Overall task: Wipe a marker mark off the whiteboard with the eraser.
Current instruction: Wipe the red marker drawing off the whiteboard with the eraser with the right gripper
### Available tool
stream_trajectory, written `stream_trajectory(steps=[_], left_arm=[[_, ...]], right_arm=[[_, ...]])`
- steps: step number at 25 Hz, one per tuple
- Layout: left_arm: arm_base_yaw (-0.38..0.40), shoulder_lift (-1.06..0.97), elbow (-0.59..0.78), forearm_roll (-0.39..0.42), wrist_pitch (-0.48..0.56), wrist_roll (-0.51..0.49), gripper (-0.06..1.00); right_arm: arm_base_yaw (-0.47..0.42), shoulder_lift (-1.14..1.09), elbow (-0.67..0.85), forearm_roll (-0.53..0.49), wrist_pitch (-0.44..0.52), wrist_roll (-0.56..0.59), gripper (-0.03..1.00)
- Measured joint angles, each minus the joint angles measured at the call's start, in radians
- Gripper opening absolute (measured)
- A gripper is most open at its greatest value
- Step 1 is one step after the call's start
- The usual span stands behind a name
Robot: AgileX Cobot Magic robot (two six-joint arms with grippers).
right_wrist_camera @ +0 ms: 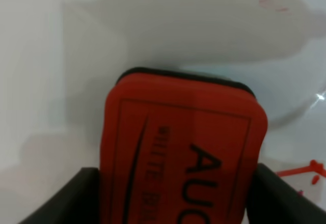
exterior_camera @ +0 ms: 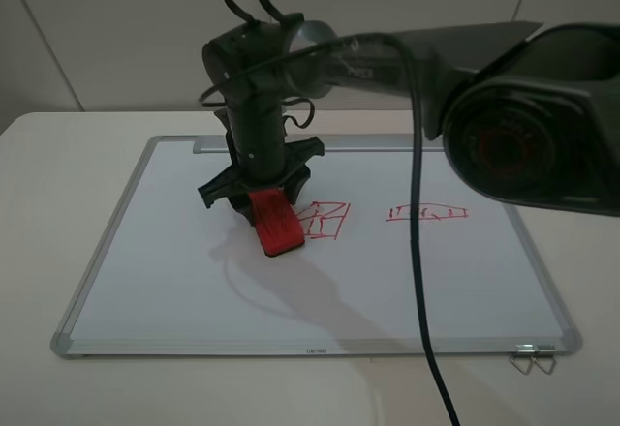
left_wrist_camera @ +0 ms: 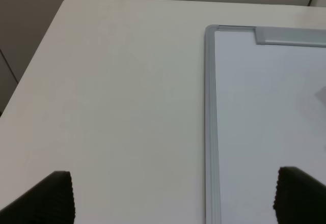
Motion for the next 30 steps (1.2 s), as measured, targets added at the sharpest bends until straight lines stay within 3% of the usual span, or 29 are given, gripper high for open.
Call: stream_trajectory(steps=[16,22,30], left_arm=[[0.000,0.000,0.000,0.000,0.000,0.000,0.78],[0.000,0.000,0.000,0.000,0.000,0.000,0.78],[0.000,0.000,0.000,0.000,0.000,0.000,0.78]], right_arm=[[-0.022,0.021,-0.007,0.025,0.011,0.017,0.51],[-0.052,-0.009,0.077,0.059,-0.045,-0.017,0.51],[-0.149,-0.077,0.238,0.051,-0.050,-0.025,0.51]])
